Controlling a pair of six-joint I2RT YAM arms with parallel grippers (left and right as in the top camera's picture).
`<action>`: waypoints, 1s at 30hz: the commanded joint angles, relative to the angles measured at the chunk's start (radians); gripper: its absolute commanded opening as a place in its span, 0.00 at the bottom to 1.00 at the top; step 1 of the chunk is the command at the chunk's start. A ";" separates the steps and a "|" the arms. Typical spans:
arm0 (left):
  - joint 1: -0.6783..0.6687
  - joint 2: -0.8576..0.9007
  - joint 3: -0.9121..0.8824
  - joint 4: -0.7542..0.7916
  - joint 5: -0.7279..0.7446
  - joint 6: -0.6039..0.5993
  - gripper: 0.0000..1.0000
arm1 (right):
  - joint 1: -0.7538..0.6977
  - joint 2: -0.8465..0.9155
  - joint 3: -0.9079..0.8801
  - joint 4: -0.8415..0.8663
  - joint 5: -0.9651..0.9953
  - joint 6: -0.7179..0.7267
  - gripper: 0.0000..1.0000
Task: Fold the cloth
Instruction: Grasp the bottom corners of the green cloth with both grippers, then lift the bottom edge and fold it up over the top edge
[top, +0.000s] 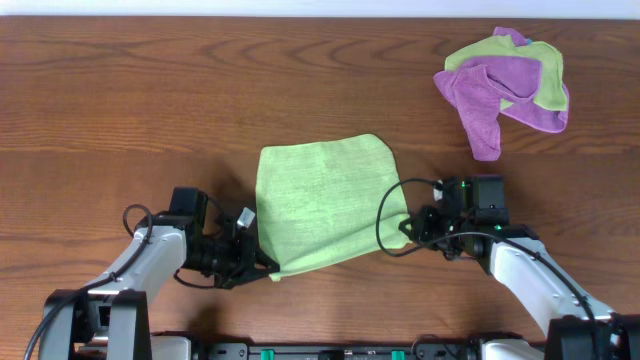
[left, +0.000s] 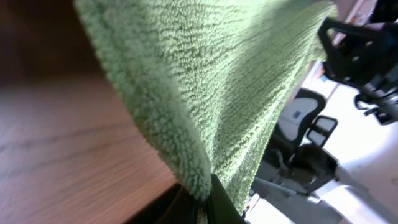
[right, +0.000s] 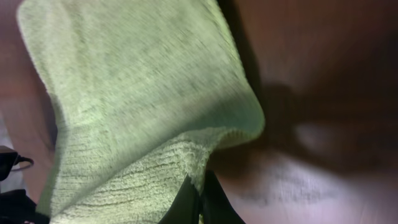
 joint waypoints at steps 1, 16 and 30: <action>0.004 -0.012 -0.004 -0.028 -0.059 0.085 0.06 | 0.004 -0.012 0.014 -0.033 0.017 -0.016 0.01; 0.094 -0.163 0.005 0.151 -0.088 -0.161 0.06 | 0.019 -0.061 0.027 0.221 0.048 0.020 0.02; 0.092 -0.118 0.011 0.668 -0.277 -0.440 0.06 | 0.062 0.266 0.337 0.245 0.130 -0.060 0.01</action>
